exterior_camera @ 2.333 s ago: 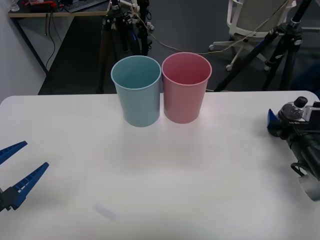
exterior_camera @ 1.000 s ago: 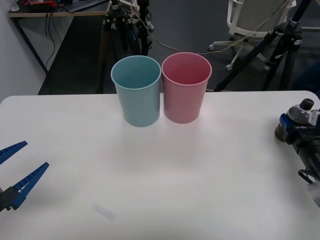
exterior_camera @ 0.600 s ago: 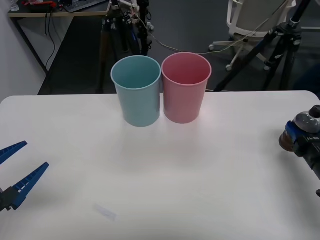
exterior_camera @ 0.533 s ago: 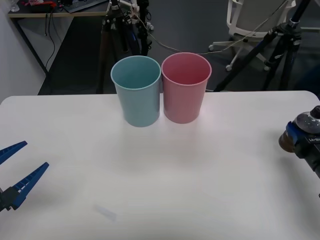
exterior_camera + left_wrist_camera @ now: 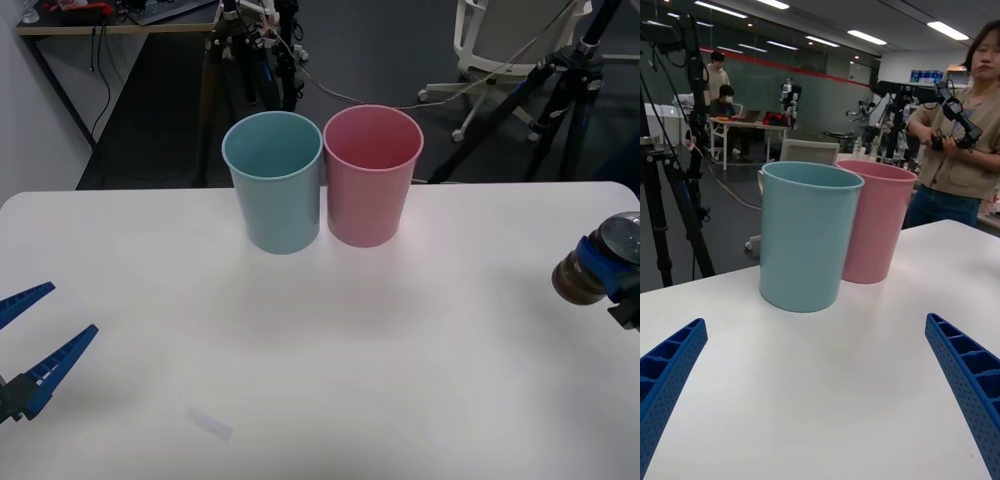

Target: Grasp the object on the table and drop it into the matching bin: aluminum can to the light blue bin, PET bottle to the pink bin.

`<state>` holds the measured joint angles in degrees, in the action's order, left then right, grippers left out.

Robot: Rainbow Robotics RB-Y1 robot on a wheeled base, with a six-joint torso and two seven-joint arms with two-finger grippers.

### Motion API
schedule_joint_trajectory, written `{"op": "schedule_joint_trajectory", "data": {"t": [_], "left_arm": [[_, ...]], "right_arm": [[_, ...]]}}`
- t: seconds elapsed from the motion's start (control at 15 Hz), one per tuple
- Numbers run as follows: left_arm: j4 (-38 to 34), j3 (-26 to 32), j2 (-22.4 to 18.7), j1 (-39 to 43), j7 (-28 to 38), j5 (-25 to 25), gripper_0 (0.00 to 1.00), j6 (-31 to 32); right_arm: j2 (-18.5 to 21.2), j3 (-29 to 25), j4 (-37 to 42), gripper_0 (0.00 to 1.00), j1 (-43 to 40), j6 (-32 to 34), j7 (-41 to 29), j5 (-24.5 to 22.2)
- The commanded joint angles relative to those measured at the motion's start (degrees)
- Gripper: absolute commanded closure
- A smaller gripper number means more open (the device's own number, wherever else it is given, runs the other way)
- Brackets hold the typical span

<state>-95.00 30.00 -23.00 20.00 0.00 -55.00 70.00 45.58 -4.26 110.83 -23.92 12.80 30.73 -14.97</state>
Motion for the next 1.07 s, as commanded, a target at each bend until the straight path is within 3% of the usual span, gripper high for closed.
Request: {"op": "schedule_joint_trajectory", "data": {"t": [0.07, 0.47, 0.73, 0.93, 1.07], "left_arm": [[0.0, 0.0, 0.0, 0.0, 0.0, 0.0, 0.00, 0.0], [0.0, 0.0, 0.0, 0.0, 0.0, 0.0, 0.00, 0.0], [0.0, 0.0, 0.0, 0.0, 0.0, 0.0, 0.00, 0.0], [0.0, 0.0, 0.0, 0.0, 0.0, 0.0, 0.00, 0.0], [0.0, 0.0, 0.0, 0.0, 0.0, 0.0, 0.00, 0.0]], "right_arm": [[7.4, -0.5, 7.2, 1.00, -4.2, 0.0, -0.7, 5.2], [17.0, -3.7, 15.6, 1.00, -6.3, -2.3, -2.1, 9.0], [25.1, -5.0, 21.7, 1.00, -3.6, -6.6, -2.8, 15.9], [30.7, -0.5, 21.0, 1.00, 6.2, -8.4, -3.7, 18.2], [32.7, 7.5, 17.8, 1.00, 17.2, -9.0, -4.5, 18.7]]}}
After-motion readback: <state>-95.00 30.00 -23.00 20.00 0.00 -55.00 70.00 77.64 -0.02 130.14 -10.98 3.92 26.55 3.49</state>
